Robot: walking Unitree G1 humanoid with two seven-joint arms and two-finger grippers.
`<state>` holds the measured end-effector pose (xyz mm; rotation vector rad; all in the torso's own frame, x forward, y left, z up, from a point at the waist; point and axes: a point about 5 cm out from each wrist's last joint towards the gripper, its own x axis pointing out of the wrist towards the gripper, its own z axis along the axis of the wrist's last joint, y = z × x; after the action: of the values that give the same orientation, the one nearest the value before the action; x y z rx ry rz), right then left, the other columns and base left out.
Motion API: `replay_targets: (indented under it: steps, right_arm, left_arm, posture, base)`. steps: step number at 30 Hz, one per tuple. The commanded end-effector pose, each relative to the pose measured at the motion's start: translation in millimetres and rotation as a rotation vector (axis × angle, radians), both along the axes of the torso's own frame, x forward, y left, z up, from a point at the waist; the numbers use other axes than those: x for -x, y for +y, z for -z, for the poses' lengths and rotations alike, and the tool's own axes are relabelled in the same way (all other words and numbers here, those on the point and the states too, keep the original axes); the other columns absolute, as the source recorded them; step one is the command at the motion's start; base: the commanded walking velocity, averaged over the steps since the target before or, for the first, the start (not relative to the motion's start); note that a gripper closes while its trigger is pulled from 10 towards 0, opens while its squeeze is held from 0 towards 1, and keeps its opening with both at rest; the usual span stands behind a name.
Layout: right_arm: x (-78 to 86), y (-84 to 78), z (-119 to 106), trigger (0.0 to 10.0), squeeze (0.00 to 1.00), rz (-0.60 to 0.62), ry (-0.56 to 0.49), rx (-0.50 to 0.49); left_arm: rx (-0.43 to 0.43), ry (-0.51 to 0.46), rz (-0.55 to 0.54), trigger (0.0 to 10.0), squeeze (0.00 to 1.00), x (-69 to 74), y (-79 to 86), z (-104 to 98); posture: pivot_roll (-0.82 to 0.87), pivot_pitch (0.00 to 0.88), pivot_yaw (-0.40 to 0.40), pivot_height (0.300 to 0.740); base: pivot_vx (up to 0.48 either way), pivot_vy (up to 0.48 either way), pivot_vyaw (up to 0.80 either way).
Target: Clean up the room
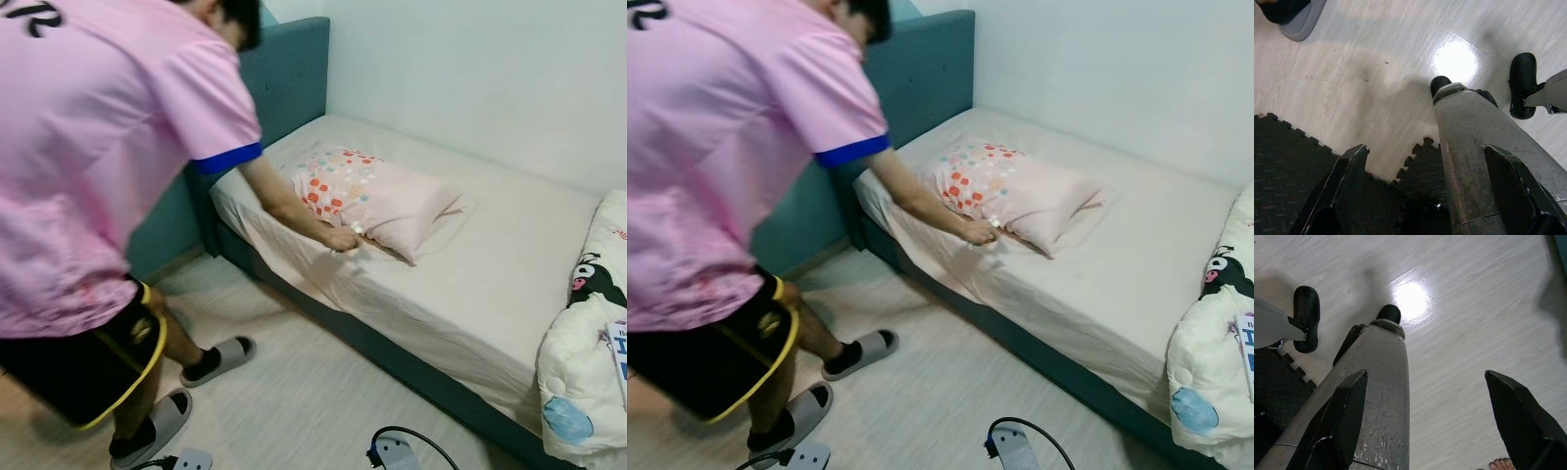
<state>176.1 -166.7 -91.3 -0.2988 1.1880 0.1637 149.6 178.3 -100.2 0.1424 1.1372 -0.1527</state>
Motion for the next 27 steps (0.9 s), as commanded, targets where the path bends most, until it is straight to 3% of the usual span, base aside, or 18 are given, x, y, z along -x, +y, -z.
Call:
replay_targets:
  steps: [1, 27]
  right_arm:
    - [-0.2, 1.6, 0.0, 10.0, 0.0, 0.006, -0.005, -0.006]
    - [-0.3, 1.8, 0.0, 10.0, 0.0, 0.017, -0.004, -0.007]
  left_arm:
    - [-0.005, 0.045, 0.023, 10.0, 0.0, 8.9, -0.1, 3.4]
    - [-0.001, 0.046, 0.017, 10.0, 0.0, 8.7, 0.3, 3.4]
  posture:
    - [-0.06, 0.035, -0.014, 0.74]
    - [-0.07, 0.047, -0.01, 0.74]
  base:
    - [0.0, 0.0, 0.0]
    - [0.0, 0.0, -0.02]
